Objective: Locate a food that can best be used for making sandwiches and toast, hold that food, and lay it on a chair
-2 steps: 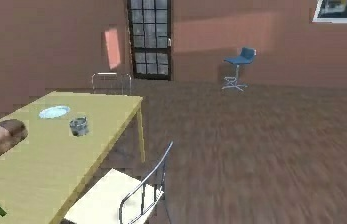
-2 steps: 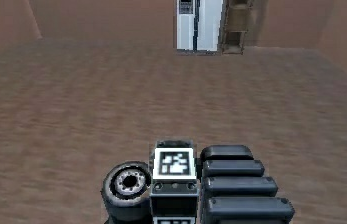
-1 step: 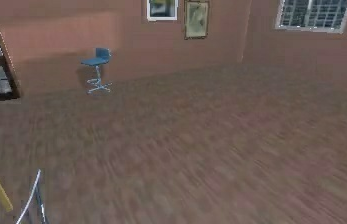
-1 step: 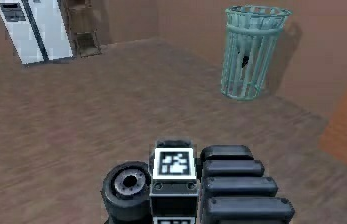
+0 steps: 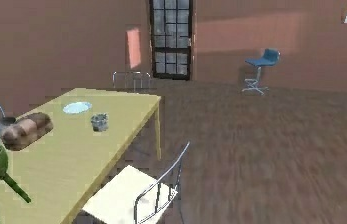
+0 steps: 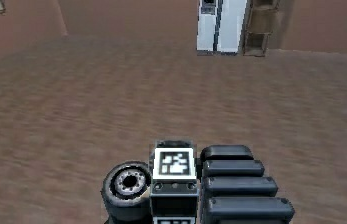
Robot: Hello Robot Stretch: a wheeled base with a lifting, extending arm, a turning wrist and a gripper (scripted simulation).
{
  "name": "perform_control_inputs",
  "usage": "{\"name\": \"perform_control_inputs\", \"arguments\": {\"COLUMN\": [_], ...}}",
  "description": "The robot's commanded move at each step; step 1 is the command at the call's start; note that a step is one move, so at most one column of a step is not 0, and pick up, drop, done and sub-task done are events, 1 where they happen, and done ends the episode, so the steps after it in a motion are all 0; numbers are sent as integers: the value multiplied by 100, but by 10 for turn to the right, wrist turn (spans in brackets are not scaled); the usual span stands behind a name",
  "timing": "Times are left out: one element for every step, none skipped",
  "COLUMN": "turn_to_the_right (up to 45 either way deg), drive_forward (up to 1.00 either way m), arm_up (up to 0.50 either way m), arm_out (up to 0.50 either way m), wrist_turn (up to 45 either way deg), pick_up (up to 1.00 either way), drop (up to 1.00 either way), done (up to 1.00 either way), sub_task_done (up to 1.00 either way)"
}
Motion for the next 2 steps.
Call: {"name": "perform_control_inputs", "arguments": {"turn_to_the_right": [-450, -450], "drive_forward": [0, 0], "arm_up": [0, 0], "arm_out": [0, 0], "wrist_turn": [0, 0], "pick_up": [0, 0], "drop": [0, 0], "done": [0, 0], "sub_task_done": [0, 0]}}
